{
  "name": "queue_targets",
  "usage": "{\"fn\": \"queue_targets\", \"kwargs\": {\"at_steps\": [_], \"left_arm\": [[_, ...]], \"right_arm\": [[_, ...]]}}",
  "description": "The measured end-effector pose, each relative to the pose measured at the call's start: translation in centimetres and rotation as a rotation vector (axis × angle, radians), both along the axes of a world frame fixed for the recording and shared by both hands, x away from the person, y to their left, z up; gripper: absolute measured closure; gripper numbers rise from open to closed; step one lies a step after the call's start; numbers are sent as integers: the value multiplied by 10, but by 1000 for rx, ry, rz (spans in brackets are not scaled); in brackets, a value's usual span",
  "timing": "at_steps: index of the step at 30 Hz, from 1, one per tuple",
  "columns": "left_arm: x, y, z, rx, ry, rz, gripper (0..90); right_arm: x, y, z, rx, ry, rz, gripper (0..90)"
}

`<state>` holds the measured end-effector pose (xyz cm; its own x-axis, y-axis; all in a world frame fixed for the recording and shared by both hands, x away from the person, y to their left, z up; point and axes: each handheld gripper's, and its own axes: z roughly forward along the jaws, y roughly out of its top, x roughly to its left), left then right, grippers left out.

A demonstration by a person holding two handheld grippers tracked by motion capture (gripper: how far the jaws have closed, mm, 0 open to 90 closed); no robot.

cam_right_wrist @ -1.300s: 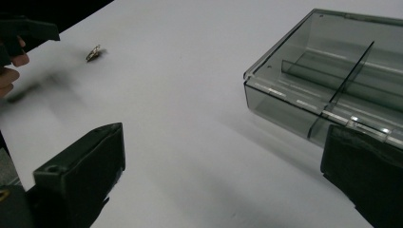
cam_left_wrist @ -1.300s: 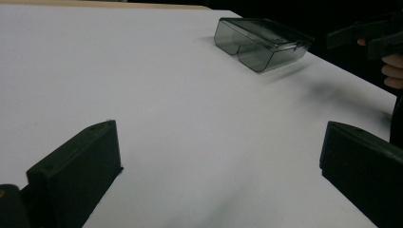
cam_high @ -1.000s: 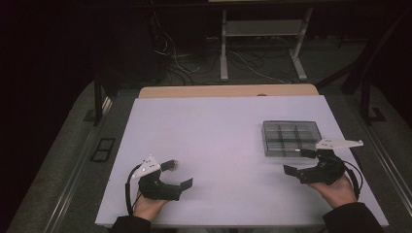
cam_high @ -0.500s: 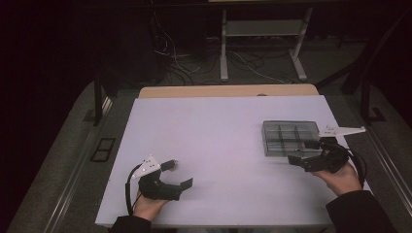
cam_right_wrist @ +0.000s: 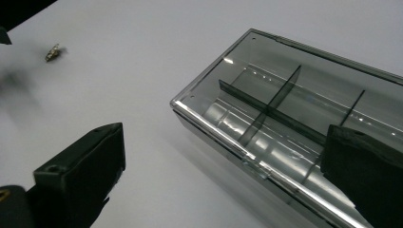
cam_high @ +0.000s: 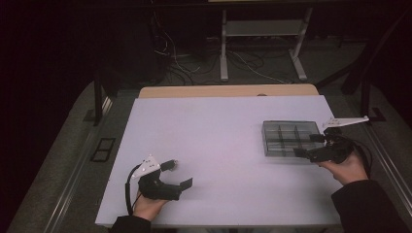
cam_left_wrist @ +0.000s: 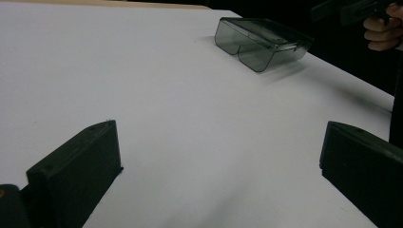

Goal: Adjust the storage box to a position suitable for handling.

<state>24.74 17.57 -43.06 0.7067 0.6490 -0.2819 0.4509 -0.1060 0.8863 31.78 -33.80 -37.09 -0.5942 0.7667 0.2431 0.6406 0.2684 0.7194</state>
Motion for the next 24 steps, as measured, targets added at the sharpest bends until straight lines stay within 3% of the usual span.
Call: {"fn": "queue_targets", "kwargs": {"at_steps": [24], "left_arm": [[0,1,0,4,-2,2,0]], "right_arm": [[39,-37,8,-41,33,-63,8]]}}
